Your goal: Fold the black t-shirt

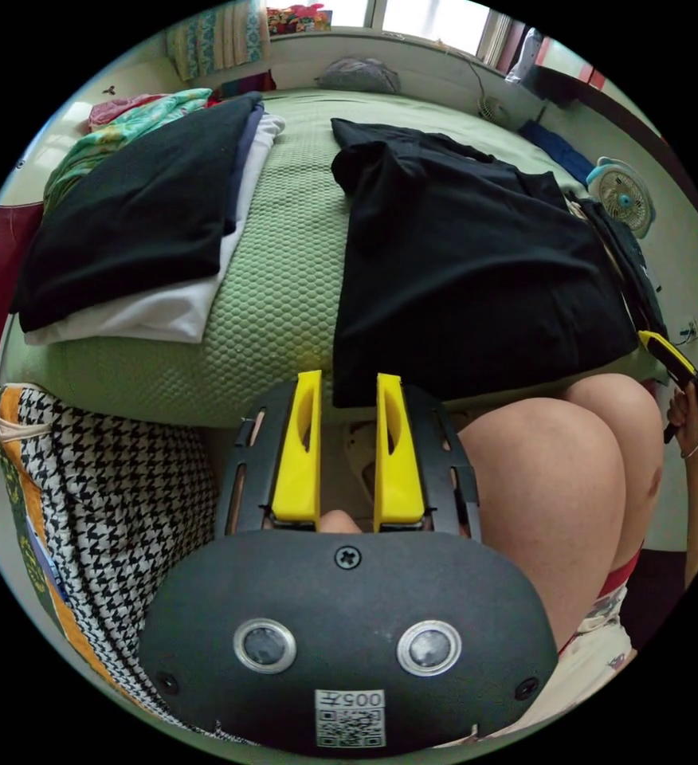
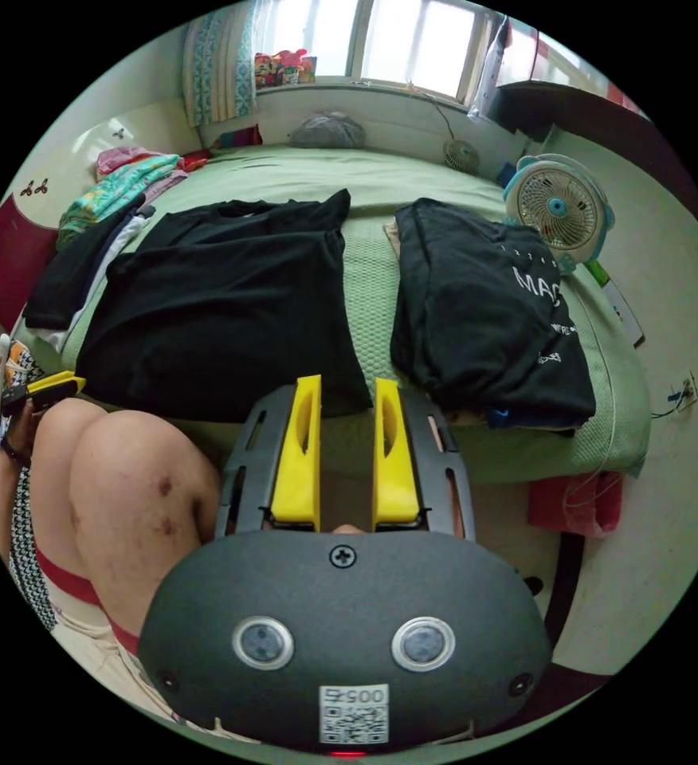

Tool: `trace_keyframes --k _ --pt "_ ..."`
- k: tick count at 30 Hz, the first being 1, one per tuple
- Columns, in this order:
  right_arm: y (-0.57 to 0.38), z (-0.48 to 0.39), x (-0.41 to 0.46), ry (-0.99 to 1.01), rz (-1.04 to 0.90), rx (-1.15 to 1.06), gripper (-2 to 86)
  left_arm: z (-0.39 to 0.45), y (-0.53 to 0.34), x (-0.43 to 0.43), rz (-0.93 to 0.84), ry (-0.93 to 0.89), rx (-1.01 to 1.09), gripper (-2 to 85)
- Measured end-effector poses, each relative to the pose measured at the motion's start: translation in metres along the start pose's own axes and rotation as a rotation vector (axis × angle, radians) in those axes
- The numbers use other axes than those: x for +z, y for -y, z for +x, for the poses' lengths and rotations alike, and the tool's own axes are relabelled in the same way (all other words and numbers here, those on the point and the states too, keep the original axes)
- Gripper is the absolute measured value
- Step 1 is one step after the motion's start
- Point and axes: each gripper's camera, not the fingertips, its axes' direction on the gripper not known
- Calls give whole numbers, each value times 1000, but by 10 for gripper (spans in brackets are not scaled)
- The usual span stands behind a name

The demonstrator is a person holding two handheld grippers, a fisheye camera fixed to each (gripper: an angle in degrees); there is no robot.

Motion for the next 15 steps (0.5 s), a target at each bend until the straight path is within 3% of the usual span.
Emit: trace_keyframes --k 10,15 --pt "-21 -2 5 -47 -63 48 90 8 -23 -36 -22 -8 -23 50" --pt "-35 -32 -6 -134 -73 -7 9 18 -30 -55 -37 56 -36 40"
